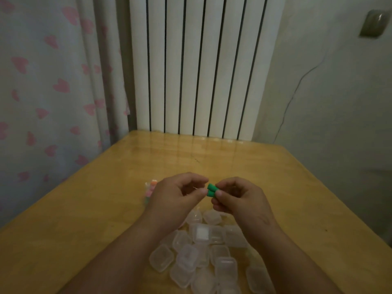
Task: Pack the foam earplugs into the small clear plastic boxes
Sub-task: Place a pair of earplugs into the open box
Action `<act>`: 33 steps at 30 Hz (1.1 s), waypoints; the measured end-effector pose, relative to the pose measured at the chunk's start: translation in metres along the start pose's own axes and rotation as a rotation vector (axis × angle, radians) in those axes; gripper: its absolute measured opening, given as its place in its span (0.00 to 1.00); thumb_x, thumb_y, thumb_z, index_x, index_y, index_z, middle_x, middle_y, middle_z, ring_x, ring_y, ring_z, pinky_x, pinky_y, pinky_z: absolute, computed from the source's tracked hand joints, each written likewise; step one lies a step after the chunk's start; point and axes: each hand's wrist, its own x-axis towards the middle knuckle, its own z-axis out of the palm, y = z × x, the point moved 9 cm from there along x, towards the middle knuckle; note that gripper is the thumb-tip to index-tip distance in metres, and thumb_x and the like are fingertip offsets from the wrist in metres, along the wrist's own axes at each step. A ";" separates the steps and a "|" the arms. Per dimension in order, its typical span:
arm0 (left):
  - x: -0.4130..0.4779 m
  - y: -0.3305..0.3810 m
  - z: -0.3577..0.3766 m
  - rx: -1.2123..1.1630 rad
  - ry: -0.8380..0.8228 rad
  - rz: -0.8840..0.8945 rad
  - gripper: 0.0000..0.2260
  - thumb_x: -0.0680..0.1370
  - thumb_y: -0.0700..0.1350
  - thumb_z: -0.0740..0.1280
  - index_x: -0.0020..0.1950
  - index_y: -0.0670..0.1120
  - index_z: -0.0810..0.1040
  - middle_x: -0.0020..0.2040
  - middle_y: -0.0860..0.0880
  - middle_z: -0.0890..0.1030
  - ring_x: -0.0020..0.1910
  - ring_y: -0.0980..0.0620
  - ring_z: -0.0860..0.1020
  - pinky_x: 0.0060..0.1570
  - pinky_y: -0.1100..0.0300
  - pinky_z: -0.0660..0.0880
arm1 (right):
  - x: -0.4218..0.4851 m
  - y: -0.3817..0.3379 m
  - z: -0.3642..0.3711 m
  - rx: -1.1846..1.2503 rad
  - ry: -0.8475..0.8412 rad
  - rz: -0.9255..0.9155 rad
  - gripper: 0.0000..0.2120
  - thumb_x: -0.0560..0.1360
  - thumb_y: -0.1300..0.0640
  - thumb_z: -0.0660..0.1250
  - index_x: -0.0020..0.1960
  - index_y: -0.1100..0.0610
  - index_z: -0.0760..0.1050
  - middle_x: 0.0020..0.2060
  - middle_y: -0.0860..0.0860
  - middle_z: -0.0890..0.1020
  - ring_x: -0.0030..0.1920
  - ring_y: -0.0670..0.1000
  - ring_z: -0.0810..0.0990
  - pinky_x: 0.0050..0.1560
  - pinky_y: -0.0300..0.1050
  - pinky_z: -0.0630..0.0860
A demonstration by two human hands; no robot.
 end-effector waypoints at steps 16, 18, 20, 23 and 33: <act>0.003 -0.016 0.018 0.798 -0.238 0.138 0.09 0.79 0.48 0.66 0.56 0.56 0.82 0.51 0.58 0.80 0.53 0.59 0.75 0.54 0.65 0.70 | 0.005 0.001 -0.009 -0.333 0.100 -0.126 0.07 0.73 0.64 0.71 0.44 0.52 0.79 0.35 0.51 0.84 0.35 0.52 0.82 0.43 0.54 0.81; 0.003 -0.026 0.021 0.876 -0.281 0.116 0.11 0.79 0.51 0.65 0.59 0.59 0.81 0.54 0.57 0.79 0.58 0.56 0.74 0.59 0.56 0.72 | 0.004 0.002 -0.006 -0.370 0.091 -0.129 0.10 0.74 0.62 0.71 0.42 0.47 0.79 0.34 0.49 0.83 0.34 0.48 0.82 0.43 0.52 0.81; 0.002 -0.032 0.024 0.910 -0.338 0.084 0.13 0.79 0.53 0.64 0.64 0.60 0.78 0.58 0.56 0.78 0.61 0.54 0.72 0.61 0.55 0.70 | 0.004 0.002 -0.004 -0.376 0.090 -0.126 0.11 0.73 0.61 0.71 0.41 0.45 0.79 0.33 0.47 0.83 0.33 0.47 0.82 0.43 0.50 0.82; -0.001 -0.036 0.029 0.947 -0.409 0.076 0.15 0.81 0.52 0.62 0.68 0.61 0.74 0.60 0.54 0.74 0.63 0.52 0.69 0.58 0.57 0.66 | 0.005 0.004 -0.002 -0.362 0.083 -0.114 0.10 0.73 0.62 0.71 0.42 0.46 0.80 0.34 0.47 0.84 0.34 0.47 0.82 0.44 0.51 0.82; 0.003 -0.021 0.010 0.563 -0.190 0.006 0.09 0.76 0.45 0.69 0.47 0.58 0.72 0.40 0.58 0.76 0.39 0.62 0.75 0.40 0.67 0.72 | 0.008 0.008 -0.008 -0.379 0.116 -0.094 0.08 0.73 0.62 0.71 0.42 0.48 0.79 0.34 0.50 0.83 0.34 0.51 0.83 0.40 0.51 0.82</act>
